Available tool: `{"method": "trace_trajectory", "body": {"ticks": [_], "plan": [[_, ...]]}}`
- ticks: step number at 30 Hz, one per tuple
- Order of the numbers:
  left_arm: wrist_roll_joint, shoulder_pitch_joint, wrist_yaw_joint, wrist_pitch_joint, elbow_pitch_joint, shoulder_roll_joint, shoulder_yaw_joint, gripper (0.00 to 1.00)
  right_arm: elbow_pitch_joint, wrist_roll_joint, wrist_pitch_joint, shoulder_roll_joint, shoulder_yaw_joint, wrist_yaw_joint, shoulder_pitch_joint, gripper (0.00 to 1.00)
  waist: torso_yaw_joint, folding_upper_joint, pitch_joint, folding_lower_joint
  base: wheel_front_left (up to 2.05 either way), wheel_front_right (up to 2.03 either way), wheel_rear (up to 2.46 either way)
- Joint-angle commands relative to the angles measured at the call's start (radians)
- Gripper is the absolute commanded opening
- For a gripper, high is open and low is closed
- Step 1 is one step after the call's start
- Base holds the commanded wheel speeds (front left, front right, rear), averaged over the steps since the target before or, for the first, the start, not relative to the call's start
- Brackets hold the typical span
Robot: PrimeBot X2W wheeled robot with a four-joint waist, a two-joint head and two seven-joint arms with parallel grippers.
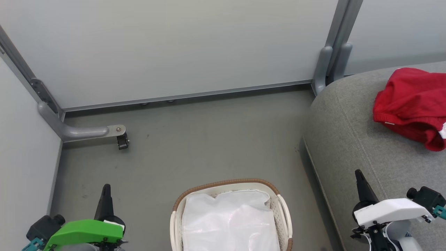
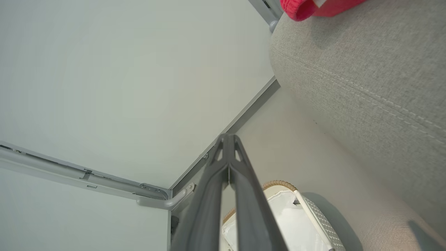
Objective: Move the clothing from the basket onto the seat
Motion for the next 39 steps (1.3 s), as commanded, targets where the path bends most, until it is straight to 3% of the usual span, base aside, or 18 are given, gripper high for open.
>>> {"method": "trace_trajectory", "body": {"ticks": [1, 39], "plan": [[-0.028, -0.033, -0.007, 0.009, -0.014, 0.002, 0.01, 0.0, -0.017, 0.033, 0.008, -0.006, -0.007, 0.0, -0.024, 0.0, -0.001, 0.0, 0.0, 0.0, 0.0, 0.0, 0.0], [-0.351, -0.061, -0.024, 0.108, -0.038, 0.003, 0.068, 0.0, -0.038, 0.412, 0.106, -0.009, -0.049, -0.001, -0.031, 0.0, -0.022, 0.0, -0.006, 0.0, 0.0, 0.0, 0.0]]}}
